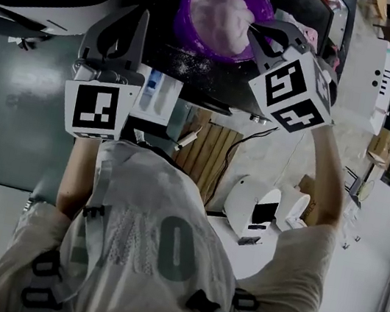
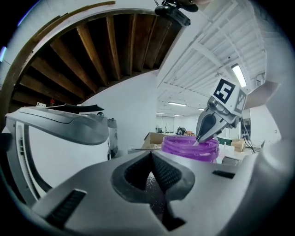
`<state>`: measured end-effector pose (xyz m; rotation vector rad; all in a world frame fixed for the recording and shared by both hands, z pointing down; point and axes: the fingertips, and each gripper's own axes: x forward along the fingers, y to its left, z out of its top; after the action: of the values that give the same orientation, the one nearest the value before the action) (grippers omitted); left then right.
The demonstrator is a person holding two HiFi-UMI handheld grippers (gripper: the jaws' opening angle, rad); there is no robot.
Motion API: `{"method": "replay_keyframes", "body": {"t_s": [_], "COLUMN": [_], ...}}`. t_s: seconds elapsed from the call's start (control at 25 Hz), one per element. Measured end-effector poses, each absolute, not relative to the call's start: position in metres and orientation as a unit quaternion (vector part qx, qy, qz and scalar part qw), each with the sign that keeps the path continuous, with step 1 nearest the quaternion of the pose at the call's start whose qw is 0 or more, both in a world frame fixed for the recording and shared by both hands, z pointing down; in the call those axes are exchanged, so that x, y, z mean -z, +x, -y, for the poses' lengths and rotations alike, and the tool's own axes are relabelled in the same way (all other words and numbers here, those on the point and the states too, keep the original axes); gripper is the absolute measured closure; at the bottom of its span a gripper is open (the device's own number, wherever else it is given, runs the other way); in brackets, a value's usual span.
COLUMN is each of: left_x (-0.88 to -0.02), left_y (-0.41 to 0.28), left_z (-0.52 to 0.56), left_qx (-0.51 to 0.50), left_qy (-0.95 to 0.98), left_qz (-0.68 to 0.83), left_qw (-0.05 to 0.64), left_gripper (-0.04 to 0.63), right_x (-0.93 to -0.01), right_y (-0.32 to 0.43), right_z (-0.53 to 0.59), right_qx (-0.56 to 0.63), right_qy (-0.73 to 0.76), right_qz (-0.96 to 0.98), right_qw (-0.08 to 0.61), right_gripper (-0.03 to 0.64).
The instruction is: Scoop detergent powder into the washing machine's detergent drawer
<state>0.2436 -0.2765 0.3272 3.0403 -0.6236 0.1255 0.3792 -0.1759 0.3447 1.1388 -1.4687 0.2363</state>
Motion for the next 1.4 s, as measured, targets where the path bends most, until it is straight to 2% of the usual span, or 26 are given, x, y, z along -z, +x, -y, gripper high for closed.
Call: {"method": "replay_keyframes", "body": {"t_s": [0.48, 0.8, 1.12, 1.24, 1.4], "left_x": [-0.332, -0.329, -0.329, -0.325, -0.323], "left_y": [0.233, 0.232, 0.231, 0.230, 0.232], "left_z": [0.281, 0.279, 0.276, 0.277, 0.276], "left_qx": [-0.045, -0.043, -0.053, -0.051, -0.062], "left_qy": [0.975, 0.975, 0.976, 0.975, 0.974], "left_qz": [0.215, 0.216, 0.213, 0.215, 0.214], "left_qw": [0.024, 0.022, 0.004, 0.003, -0.031], "left_gripper": [0.575, 0.575, 0.575, 0.575, 0.575], "right_x": [-0.353, -0.347, -0.339, -0.339, -0.330], "right_y": [0.374, 0.362, 0.365, 0.369, 0.367], "right_z": [0.169, 0.164, 0.162, 0.161, 0.163], "right_qx": [-0.200, -0.284, -0.417, -0.462, -0.506], "right_qy": [0.483, 0.485, 0.546, 0.561, 0.572], "right_qz": [0.642, 0.665, 0.648, 0.644, 0.634], "right_qw": [0.561, 0.492, 0.329, 0.239, 0.119], "right_gripper": [0.606, 0.606, 0.606, 0.606, 0.606]}}
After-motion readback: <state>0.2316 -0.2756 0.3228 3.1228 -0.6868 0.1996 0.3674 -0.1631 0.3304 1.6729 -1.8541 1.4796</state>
